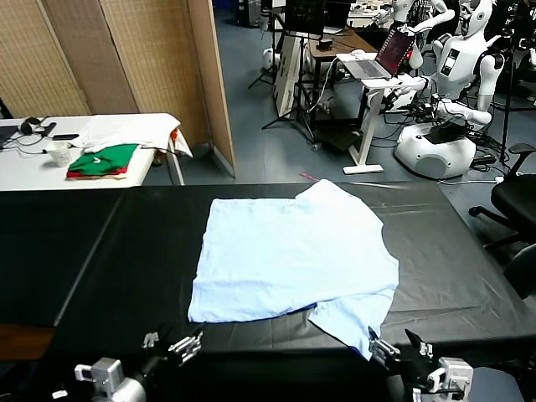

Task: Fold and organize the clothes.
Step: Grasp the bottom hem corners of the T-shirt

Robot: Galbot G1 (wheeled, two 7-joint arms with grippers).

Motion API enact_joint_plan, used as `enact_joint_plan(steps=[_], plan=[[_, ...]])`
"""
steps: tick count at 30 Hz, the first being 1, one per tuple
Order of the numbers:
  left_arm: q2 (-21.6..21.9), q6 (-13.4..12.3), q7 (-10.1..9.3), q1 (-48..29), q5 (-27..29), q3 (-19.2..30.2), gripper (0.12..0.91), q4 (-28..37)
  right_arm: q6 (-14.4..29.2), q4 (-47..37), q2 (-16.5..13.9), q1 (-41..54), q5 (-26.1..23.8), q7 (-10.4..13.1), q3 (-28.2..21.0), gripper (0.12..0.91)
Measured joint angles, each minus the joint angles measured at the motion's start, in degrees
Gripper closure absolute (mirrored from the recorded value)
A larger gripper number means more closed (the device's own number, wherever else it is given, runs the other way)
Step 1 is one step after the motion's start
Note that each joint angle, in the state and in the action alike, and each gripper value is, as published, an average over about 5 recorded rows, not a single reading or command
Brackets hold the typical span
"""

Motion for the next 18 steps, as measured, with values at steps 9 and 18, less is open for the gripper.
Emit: enact_joint_plan(steps=[9,18], plan=[[-0.90,-0.07,-1.21,-3.34,1.03,1.19,0.141,2.92,0.22,-2.93,0.80,1.81,-2.24,-0.50,-1.41,0.142],[-0.91,-0.12,-1.57,-4.93,2.21,1.80,0.619,4.90,0.44,-4.80,1.26,2.36,-2.73,-0.66,-2.38,0.541]])
